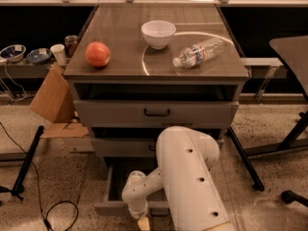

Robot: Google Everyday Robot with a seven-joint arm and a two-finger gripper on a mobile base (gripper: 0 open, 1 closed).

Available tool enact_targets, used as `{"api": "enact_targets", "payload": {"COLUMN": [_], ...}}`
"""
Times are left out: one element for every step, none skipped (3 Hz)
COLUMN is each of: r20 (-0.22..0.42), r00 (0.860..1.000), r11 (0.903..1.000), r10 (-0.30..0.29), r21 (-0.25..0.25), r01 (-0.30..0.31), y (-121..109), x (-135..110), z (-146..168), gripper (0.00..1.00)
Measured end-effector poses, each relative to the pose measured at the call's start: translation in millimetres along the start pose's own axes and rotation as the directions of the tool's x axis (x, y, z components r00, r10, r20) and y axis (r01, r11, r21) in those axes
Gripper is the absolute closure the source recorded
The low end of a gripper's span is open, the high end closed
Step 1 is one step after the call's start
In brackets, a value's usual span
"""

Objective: Open bottom drawer

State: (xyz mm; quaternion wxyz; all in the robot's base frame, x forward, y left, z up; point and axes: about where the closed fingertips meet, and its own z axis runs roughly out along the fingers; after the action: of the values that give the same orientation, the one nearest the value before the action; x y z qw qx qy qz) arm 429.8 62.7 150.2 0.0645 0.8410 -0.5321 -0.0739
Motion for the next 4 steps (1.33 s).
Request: {"api": "enact_targets", "payload": {"r20": [0.0, 0.02, 0.02, 0.031], "r00": [1.0, 0.999, 0.999, 0.999], "r11": [1.0, 0.9968, 0.9968, 0.9953], "r10": [0.0, 0.028, 0.028, 0.042], "r21": [0.0, -0.075, -0.075, -0.089], "r01": [0.0, -0.027, -0.027, -0.039], "y": [-0.6, 33.5, 32.7, 35.2], "x": [-0.5, 24.6, 20.9, 24.8], "z": [-3.4, 5.2, 0.9, 1.5], "gripper": [0.0, 0.0, 0.0, 0.0]}}
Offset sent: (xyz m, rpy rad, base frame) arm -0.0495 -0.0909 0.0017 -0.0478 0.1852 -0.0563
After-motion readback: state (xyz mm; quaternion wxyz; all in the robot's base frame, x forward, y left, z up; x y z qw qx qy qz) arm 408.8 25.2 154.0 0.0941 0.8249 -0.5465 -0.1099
